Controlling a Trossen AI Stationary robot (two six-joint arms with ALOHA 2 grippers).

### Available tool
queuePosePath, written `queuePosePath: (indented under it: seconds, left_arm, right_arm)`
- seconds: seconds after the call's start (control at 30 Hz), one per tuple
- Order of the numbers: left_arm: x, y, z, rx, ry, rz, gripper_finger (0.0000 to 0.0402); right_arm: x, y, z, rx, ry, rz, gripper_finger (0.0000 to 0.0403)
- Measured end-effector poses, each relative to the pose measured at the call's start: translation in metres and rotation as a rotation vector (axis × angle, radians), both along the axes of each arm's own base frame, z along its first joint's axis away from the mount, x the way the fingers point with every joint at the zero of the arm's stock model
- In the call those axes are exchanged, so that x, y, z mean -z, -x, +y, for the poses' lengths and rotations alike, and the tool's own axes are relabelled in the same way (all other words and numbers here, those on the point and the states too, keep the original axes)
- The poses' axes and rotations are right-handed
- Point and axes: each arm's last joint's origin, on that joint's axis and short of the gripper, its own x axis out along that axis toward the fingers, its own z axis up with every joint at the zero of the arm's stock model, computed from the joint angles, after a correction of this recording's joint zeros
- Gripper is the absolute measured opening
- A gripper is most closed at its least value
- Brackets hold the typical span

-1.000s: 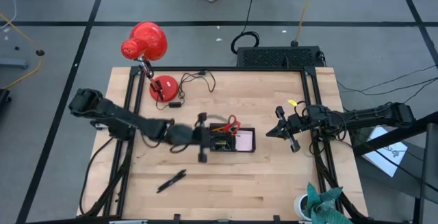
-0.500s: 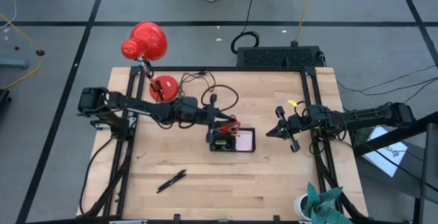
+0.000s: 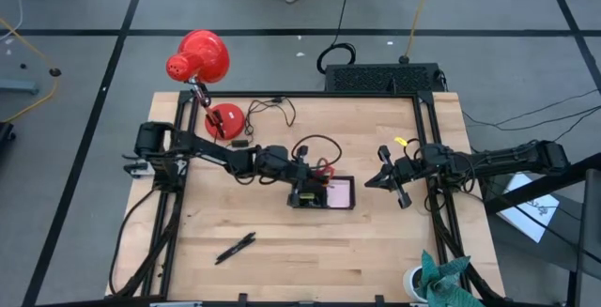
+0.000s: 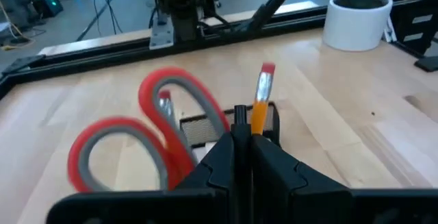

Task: Pick and place office supplies into organizer
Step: Put the black pen into the black desk organizer

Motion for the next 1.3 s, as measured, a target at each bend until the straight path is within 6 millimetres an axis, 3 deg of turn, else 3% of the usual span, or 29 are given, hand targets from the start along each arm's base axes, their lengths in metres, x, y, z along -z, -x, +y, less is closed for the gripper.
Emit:
queuePosePath:
  seconds: [0.5,0.8,0.93,1.03,1.1,1.2,1.3]
  left_arm:
    - [-0.004,0.001,0.001,-0.046,0.037,0.004,0.0049]
    - [-0.017,0.005,0.000,-0.045,0.051,-0.011,0.0128]
    - [-0.037,0.015,-0.004,-0.057,0.014,-0.019,0.0162]
    - [-0.062,0.033,-0.017,-0.066,-0.001,0.042,0.0176]
    - [-0.075,0.052,-0.033,-0.095,-0.033,0.185,0.0178]
    - [-0.080,0.080,-0.065,-0.157,-0.019,0.417,0.0176]
    - [-0.079,0.098,-0.103,-0.162,0.108,0.545,0.0170]
  right_arm:
    - [-0.001,0.000,0.000,-0.002,0.000,-0.006,0.0000]
    - [-0.001,0.000,0.000,-0.003,-0.001,-0.006,0.0000]
    - [-0.001,0.000,0.000,-0.004,-0.005,-0.005,0.0000]
    - [-0.001,0.000,0.000,-0.004,-0.008,-0.004,0.0000]
    - [0.000,0.000,0.000,-0.004,-0.008,-0.004,0.0000]
    - [0.000,0.000,0.000,-0.004,-0.008,-0.002,0.0000]
    - [0.000,0.000,0.000,-0.004,-0.012,0.001,0.0000]
